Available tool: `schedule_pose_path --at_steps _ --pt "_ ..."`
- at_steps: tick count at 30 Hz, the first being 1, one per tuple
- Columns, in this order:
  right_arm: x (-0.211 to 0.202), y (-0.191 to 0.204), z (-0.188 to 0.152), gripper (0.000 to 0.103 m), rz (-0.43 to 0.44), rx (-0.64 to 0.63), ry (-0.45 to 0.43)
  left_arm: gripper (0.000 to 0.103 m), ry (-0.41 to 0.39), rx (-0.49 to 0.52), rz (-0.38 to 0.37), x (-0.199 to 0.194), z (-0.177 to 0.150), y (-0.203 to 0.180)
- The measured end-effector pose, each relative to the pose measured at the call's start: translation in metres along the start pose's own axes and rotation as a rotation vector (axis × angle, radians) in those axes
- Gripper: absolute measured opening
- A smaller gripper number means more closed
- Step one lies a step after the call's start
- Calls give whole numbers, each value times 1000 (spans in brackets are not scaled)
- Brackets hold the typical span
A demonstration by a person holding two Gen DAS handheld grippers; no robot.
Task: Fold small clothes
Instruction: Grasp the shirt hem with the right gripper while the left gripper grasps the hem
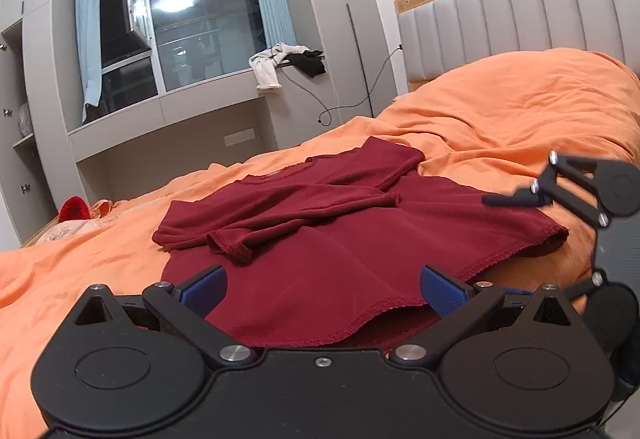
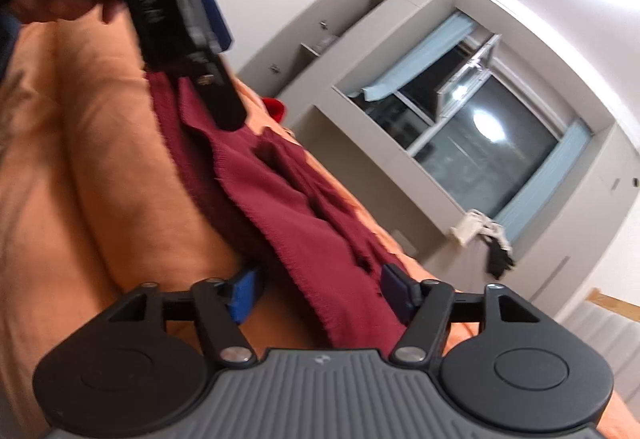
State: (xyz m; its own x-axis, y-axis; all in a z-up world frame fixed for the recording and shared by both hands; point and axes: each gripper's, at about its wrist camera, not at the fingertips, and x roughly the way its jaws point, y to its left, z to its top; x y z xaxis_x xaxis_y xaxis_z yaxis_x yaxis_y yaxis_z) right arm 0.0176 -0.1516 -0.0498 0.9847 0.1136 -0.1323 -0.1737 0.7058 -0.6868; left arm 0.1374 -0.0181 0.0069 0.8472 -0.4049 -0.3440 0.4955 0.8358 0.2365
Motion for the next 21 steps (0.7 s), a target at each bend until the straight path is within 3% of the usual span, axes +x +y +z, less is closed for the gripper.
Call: schedule_pose_path --at_steps 7,10,13,14,16,21 --pt "1 9 -16 71 -66 -115 59 102 6 23 9 -2 -4 -1" --pt "6 4 -23 77 -117 -94 85 102 0 12 17 -3 -4 0" --pt "11 -6 -28 76 -152 -40 94 102 -10 7 -4 -3 -2 -2" --pt "11 -10 -28 69 -148 -12 94 102 -13 11 -18 -3 -2 -3" --pt "10 -16 -26 16 -132 28 99 102 -18 40 -50 -3 -2 -8" --pt "-3 -37 -18 10 -89 161 65 102 8 162 -97 2 -8 -28"
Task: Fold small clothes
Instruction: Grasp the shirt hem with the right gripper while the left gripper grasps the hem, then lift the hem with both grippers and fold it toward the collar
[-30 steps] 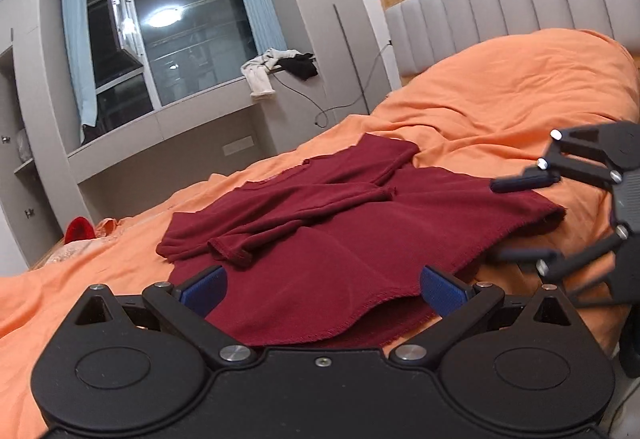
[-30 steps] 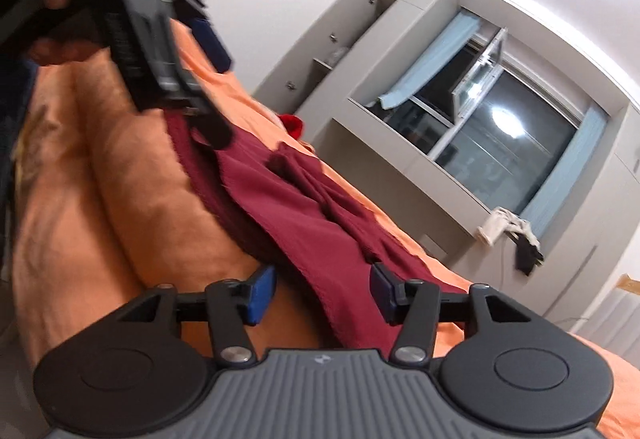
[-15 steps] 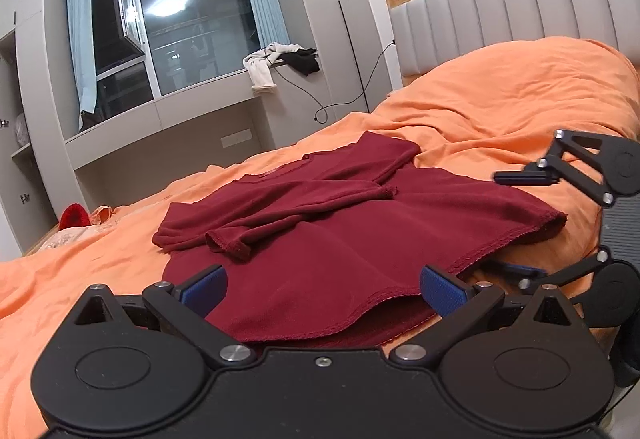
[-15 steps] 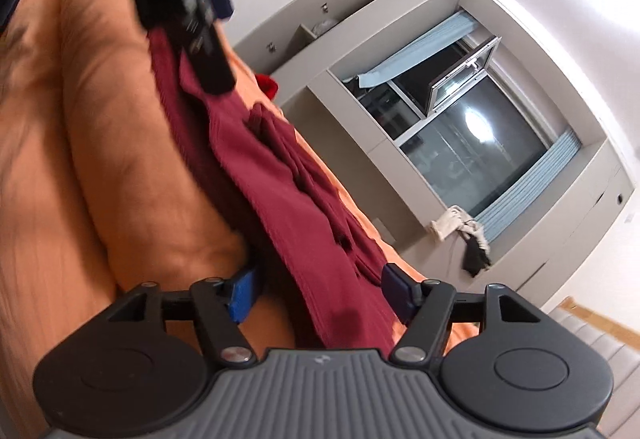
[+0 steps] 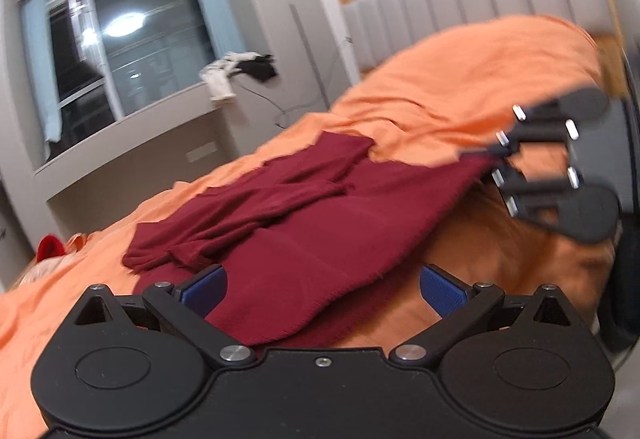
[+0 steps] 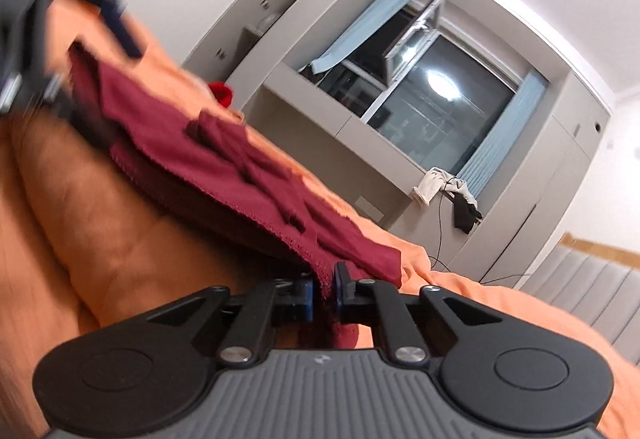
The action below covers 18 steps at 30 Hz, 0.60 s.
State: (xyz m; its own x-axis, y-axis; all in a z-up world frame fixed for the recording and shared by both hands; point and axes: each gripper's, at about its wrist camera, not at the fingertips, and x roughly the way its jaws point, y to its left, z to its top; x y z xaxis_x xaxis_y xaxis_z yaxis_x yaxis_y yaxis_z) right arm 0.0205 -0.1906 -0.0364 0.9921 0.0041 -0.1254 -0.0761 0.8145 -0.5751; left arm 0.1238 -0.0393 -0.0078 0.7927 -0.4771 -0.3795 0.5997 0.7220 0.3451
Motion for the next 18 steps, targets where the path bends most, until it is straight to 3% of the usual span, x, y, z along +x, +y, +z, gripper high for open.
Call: schedule_pose_path --at_steps 3,8,12,15,17,18 --pt "-9 -15 4 9 10 81 -25 102 20 62 13 9 -3 -11" --pt "-20 -20 5 8 -6 110 -47 102 58 139 207 41 1 -20" --pt "-25 -20 0 7 -60 85 -45 83 81 73 252 52 11 -10" --pt "-23 -29 -4 7 -82 105 -24 69 115 81 290 53 10 -9" --pt "-23 -35 -6 7 -89 126 -14 66 151 99 337 53 5 -9" --pt "-23 -37 -6 7 -89 134 -13 57 168 107 365 54 3 -9"
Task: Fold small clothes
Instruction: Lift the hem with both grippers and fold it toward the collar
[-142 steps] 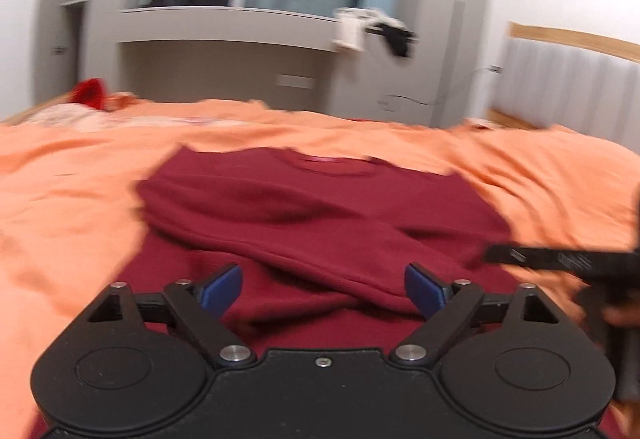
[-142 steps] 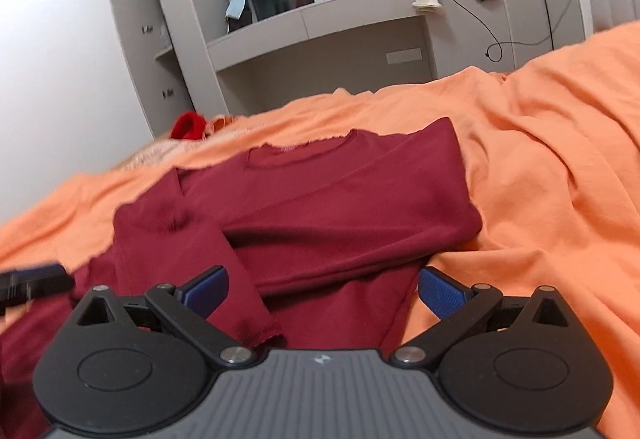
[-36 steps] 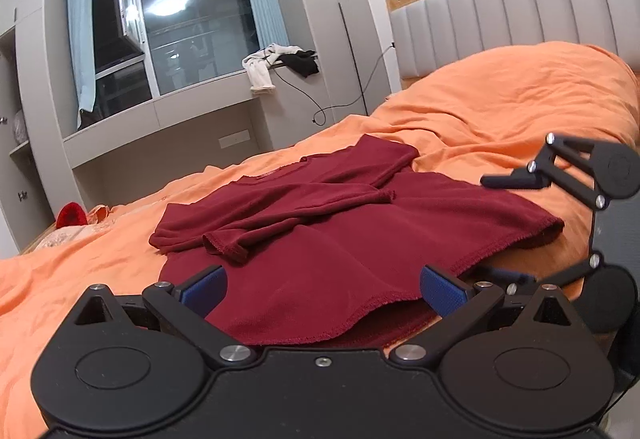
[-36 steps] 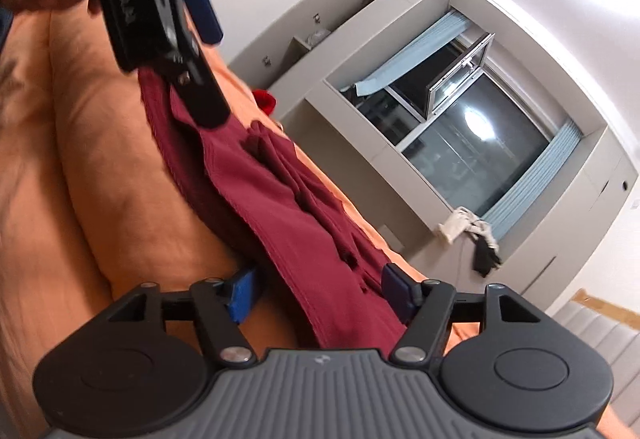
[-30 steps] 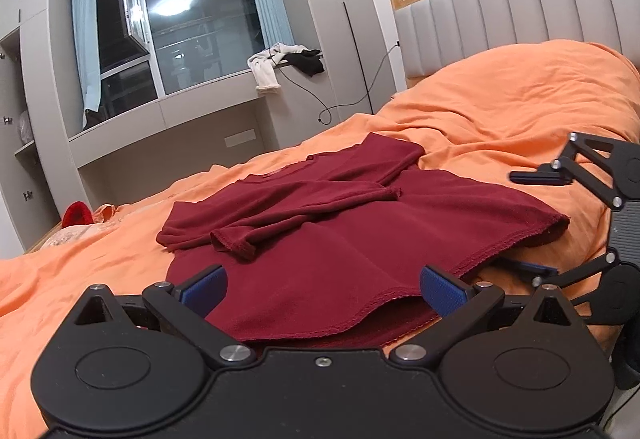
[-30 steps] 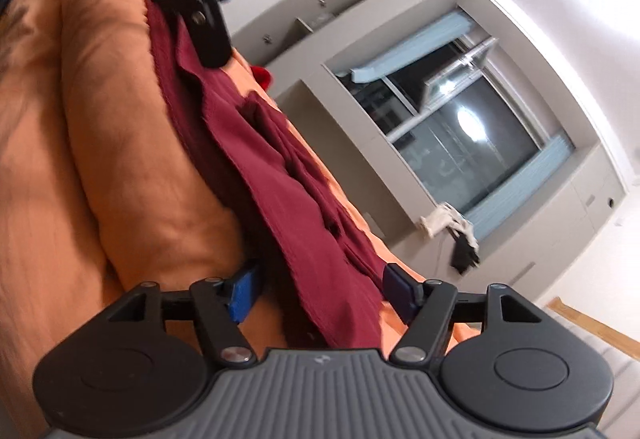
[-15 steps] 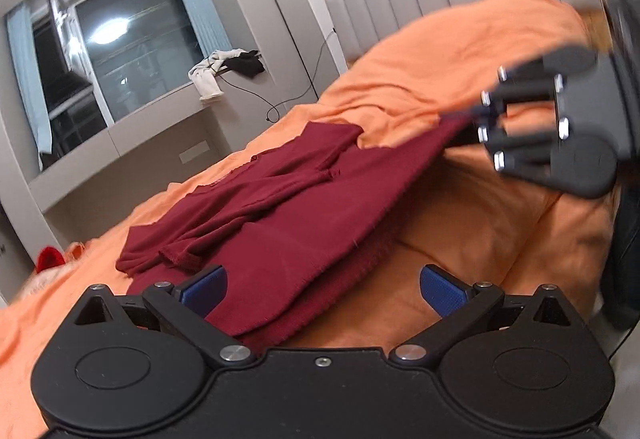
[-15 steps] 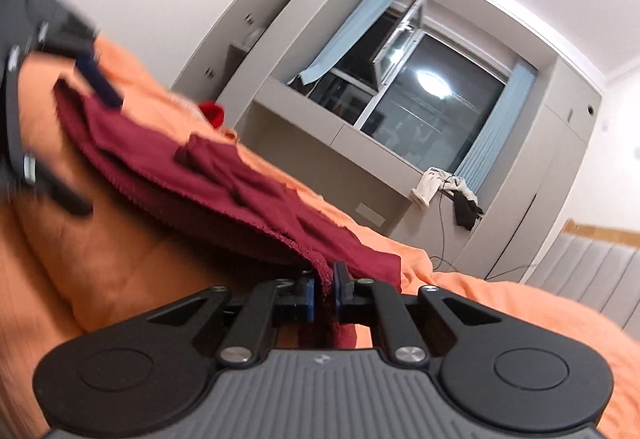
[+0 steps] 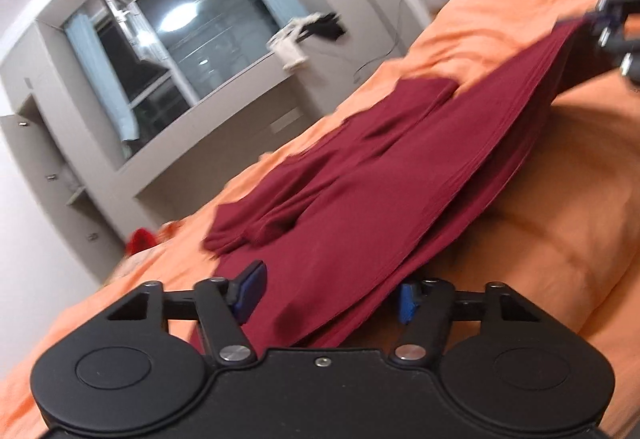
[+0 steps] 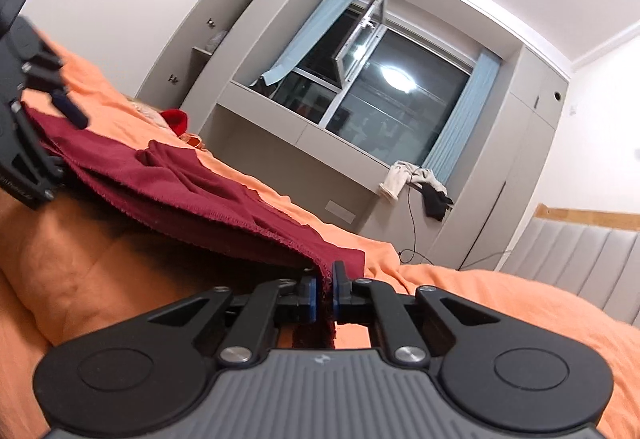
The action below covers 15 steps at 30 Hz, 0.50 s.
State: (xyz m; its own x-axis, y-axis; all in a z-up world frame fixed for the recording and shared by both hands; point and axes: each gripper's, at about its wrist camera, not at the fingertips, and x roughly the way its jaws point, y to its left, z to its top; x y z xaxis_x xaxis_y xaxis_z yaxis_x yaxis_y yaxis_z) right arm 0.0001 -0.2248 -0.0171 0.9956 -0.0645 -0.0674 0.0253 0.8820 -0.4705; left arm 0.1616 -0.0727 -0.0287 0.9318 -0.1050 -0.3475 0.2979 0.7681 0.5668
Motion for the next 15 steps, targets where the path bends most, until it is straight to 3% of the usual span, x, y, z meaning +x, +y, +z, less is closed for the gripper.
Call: schedule_pose_path --at_steps 1,4,11,13,15 --pt "-1 -1 0 7 1 2 -2 49 24 8 37 2 -3 1" --pt "-4 1 1 7 1 -14 -17 38 61 -17 127 -1 -11 12" --pt "-5 12 -3 7 -23 -76 -23 38 136 -71 213 -7 -22 30" --pt "-4 17 -5 7 -31 -102 -24 20 142 -64 211 -10 -23 28" --pt "-4 18 -6 7 -40 -114 -26 12 132 -64 210 -16 -24 27"
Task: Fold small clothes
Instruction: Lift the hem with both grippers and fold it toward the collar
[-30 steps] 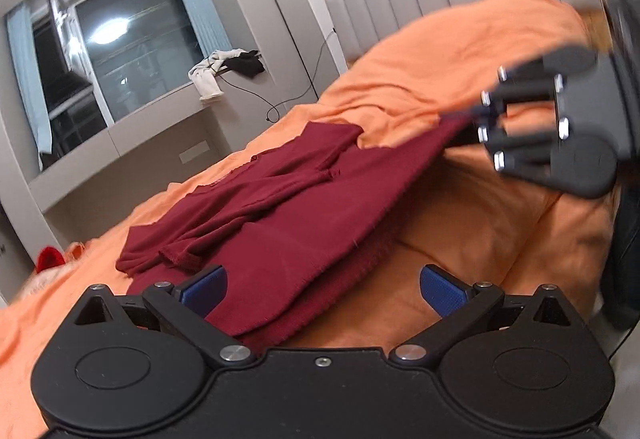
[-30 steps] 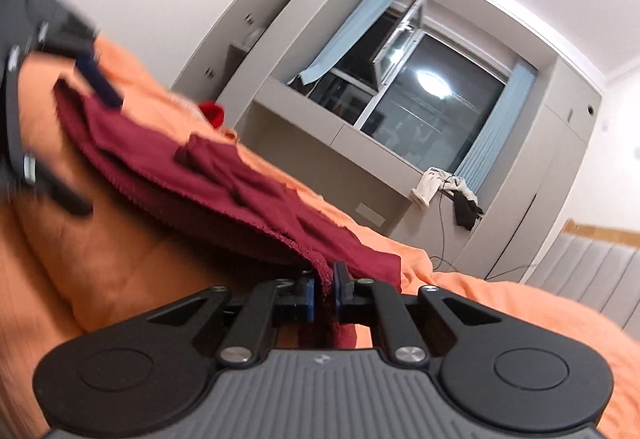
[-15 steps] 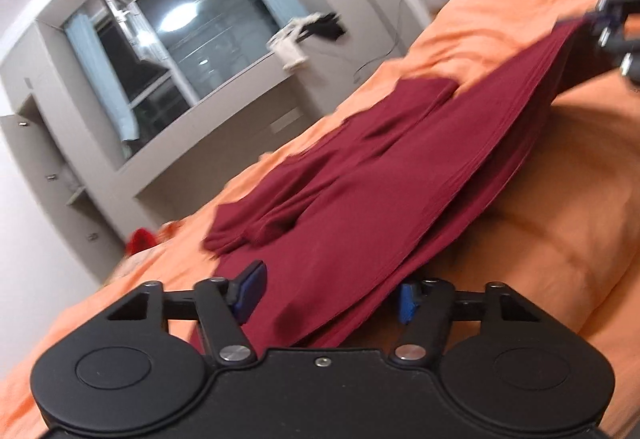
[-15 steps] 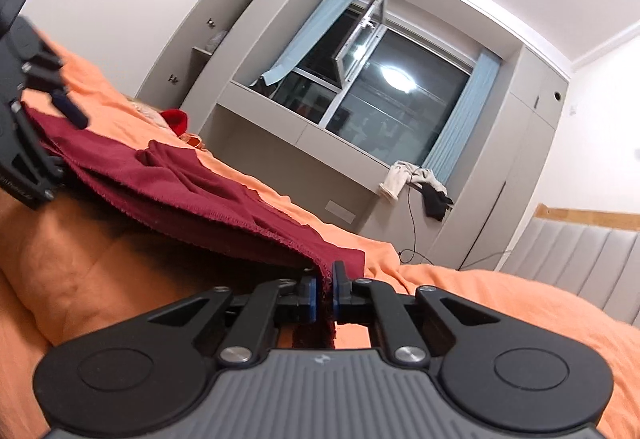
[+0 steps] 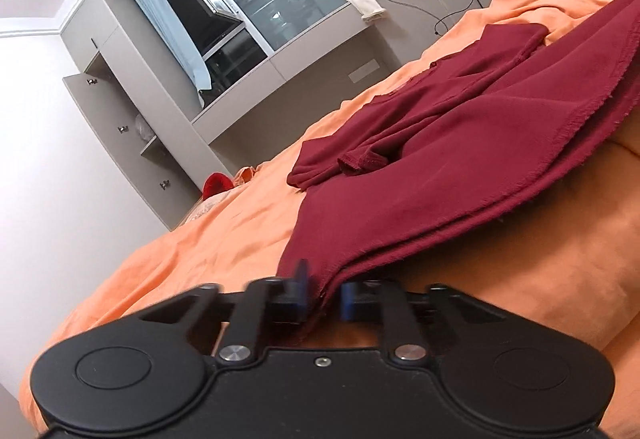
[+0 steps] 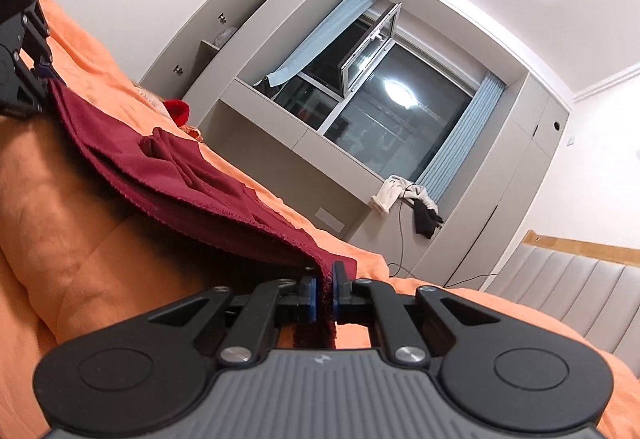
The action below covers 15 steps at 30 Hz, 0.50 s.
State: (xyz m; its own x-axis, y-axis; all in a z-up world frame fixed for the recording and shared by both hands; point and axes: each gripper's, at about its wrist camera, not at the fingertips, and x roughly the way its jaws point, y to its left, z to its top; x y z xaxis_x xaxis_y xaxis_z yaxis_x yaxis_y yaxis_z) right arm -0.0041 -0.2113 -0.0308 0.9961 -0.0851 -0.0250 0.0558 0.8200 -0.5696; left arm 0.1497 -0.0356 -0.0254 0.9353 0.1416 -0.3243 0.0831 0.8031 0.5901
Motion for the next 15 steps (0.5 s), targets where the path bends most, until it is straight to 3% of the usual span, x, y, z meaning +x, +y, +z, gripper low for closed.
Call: schedule_pose_path --at_steps 8,12,15 --pt "-14 10 -3 7 -69 -100 -53 5 -37 -119 77 -19 1 7" --pt "-28 -5 5 6 -95 -75 -68 5 -95 -230 46 -51 4 24" --pt "-49 -29 15 6 -107 -31 -81 5 -172 -241 18 -91 7 32"
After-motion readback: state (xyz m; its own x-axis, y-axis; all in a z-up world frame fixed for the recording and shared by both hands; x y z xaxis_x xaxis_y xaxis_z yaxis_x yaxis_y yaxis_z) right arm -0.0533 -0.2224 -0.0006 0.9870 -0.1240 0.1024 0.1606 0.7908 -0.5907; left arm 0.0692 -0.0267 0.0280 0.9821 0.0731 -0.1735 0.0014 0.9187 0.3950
